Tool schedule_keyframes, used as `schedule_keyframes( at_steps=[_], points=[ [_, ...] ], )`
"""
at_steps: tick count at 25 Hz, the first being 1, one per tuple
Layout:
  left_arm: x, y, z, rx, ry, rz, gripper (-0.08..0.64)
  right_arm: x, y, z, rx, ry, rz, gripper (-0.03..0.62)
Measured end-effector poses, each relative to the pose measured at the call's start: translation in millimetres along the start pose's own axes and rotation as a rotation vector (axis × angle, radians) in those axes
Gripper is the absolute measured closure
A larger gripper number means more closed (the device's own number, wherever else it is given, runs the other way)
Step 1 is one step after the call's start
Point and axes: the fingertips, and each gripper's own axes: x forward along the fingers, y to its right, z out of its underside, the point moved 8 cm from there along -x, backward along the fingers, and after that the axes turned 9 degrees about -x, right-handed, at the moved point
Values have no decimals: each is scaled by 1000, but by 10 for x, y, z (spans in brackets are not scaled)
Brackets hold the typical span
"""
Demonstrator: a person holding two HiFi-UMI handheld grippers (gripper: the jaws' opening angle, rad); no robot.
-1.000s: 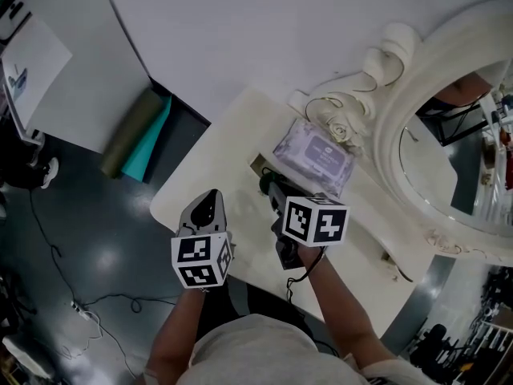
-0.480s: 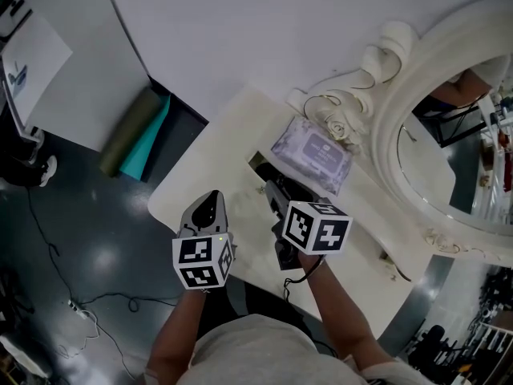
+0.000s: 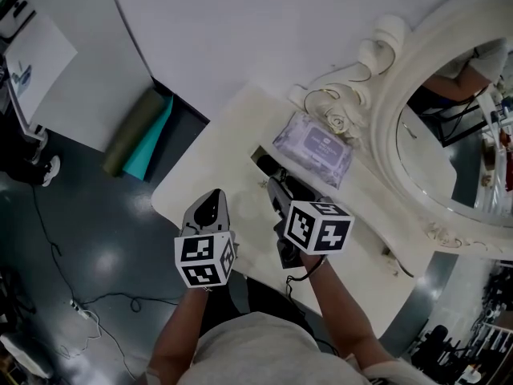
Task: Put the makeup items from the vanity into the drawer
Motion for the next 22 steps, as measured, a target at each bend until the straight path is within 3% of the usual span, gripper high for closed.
schedule_keyframes(
  at_steps=[9, 22],
  points=[
    [-106, 64, -9, 8, 21, 19, 555, -168, -21, 39, 1, 45, 2, 420],
    [-426, 180, 123, 36, 36, 58, 555, -585, -136, 196, -11, 174, 29, 534]
  ],
)
